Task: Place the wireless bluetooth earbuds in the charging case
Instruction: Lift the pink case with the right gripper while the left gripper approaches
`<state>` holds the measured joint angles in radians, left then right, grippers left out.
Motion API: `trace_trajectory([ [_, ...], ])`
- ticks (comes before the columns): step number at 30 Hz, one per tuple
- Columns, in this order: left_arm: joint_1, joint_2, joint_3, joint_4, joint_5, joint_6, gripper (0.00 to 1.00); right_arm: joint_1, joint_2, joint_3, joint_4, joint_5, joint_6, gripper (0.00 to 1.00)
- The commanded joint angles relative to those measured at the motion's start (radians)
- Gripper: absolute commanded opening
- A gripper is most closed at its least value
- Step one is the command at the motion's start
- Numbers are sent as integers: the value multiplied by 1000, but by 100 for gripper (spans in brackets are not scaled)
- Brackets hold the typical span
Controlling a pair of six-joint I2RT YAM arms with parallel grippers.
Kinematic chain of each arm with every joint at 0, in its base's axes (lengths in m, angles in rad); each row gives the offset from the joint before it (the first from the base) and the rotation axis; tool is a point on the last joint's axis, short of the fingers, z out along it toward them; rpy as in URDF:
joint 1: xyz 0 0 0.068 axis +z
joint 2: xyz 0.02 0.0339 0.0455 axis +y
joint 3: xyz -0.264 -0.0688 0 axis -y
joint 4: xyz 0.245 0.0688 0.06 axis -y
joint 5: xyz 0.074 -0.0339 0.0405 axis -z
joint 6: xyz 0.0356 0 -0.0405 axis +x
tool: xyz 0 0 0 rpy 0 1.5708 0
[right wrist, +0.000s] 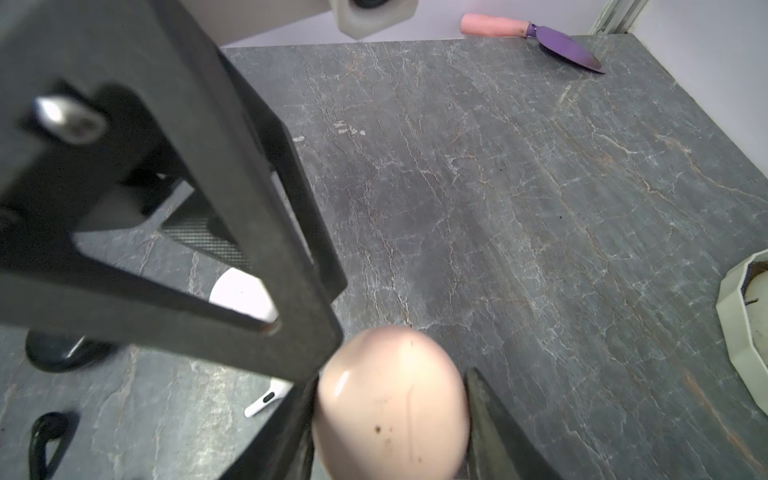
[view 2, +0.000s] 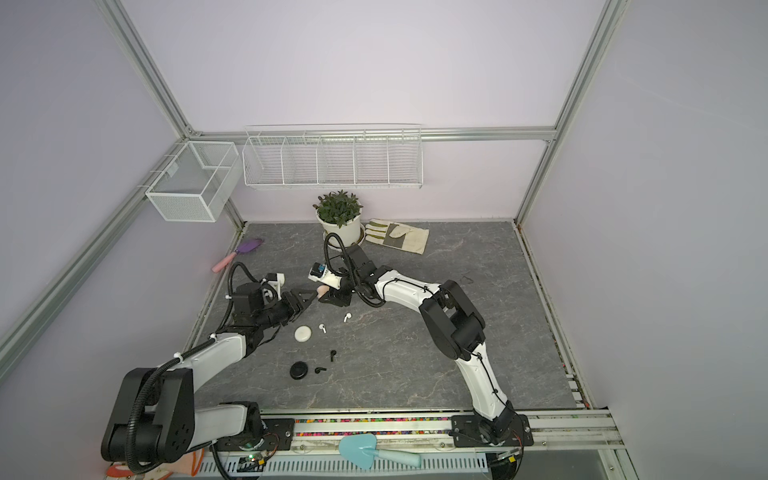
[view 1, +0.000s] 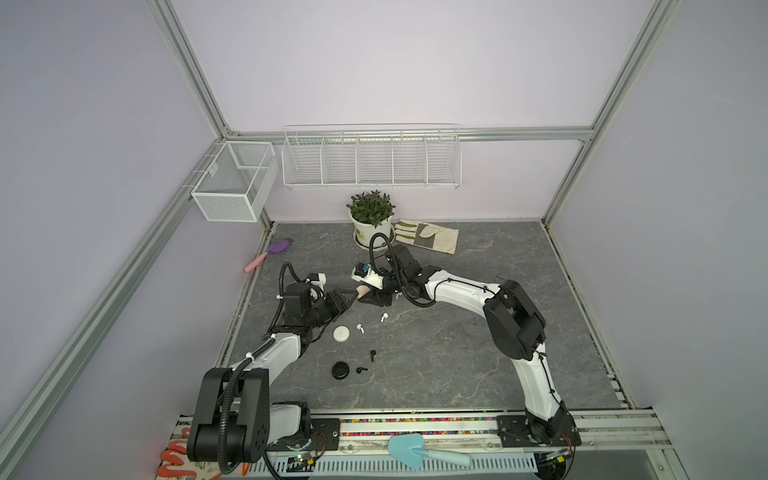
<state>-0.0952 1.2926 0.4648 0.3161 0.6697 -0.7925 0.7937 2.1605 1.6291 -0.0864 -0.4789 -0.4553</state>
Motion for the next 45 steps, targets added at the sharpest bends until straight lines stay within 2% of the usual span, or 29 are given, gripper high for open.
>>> trace_trajectory([
  [1,-10,13,-14,117,26,-12,53,-1,-58,-22,31,-41,3,41],
  [17,-24,63,-18,210,62,-30,45,3,-58,-21,52,-63,13,40],
  [32,-31,71,-32,265,82,-49,29,6,-61,-18,68,-63,20,41],
  [35,-34,58,-43,284,73,-48,24,8,-71,-22,63,-51,25,48],
  [37,-43,42,-55,310,55,-46,19,7,-93,-34,50,-41,27,58],
  [39,-64,28,-66,346,31,-42,13,6,-134,-44,0,-22,28,73],
  [41,-99,20,-55,380,39,-12,2,-5,-185,-6,-146,-2,29,80],
  [43,-136,8,-47,370,6,24,0,-46,-251,-1,-256,-91,67,82],
  [45,-189,-9,-68,444,-41,81,0,-98,-332,-58,-283,-210,102,82],
])
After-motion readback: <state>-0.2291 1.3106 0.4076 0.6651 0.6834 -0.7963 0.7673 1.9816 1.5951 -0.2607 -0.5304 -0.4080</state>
